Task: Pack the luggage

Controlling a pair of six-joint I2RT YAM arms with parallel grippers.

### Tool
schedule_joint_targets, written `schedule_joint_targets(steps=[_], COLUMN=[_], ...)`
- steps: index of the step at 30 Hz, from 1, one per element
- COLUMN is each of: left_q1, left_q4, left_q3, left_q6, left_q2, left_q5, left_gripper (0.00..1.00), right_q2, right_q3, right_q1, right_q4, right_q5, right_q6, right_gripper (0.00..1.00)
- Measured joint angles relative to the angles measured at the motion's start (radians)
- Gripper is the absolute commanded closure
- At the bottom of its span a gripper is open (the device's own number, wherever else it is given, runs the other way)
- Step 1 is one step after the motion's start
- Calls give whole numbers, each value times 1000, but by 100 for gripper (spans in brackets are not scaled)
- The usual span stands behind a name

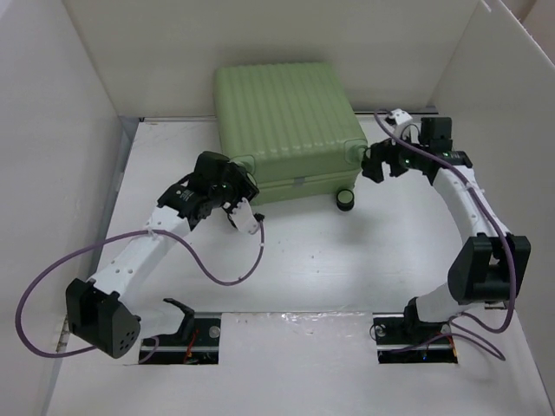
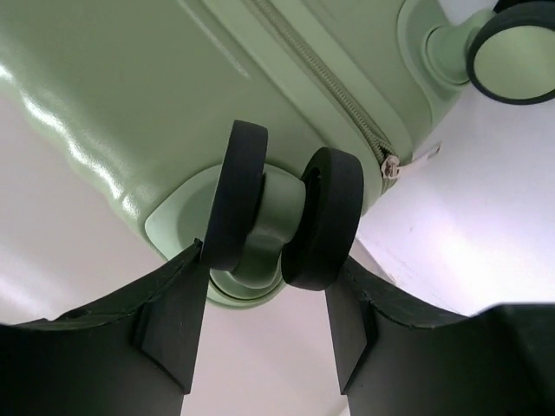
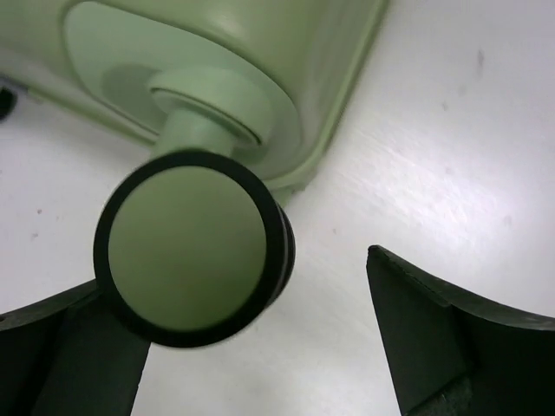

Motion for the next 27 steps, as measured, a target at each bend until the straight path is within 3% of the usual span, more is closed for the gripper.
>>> schedule_joint_targets(steps=[7, 12, 14, 21, 23, 24, 25, 26, 27], left_q1=[-221, -351, -409, -587, -603, -604, -604, -604, -604], left_q4=[-121, -262, -276, -270, -292, -315, -345, -370, -388], left_q3=[37, 112, 148, 126, 118, 128, 146, 167, 185], left_q6=[-246, -527, -666, -910, -901, -880, -855, -829, -813], left_q2=[-44, -50, -35, -57, -77, -79, -77, -71, -66], left_q5=[39, 121, 163, 198, 168, 144, 114, 77, 34], left_gripper=[100, 100, 100, 99, 74, 54, 11, 0, 0], right_q2=[-99, -104, -118, -318, -368, -379, -383, -383, -378], right_q3=[-97, -97, -105, -282, -310, -311, -311, -310, -310], right_q1=[-166, -172, -176, -291, -295, -294, -294, -293, -293], right_q4=[-1, -9, -17, 49, 69, 79, 91, 99, 103], right_q5=[49, 138, 174, 322, 340, 340, 339, 336, 333], right_q6=[220, 282, 313, 477, 502, 509, 509, 509, 508], right_gripper=[0, 0, 0, 0, 0, 0, 0, 0, 0])
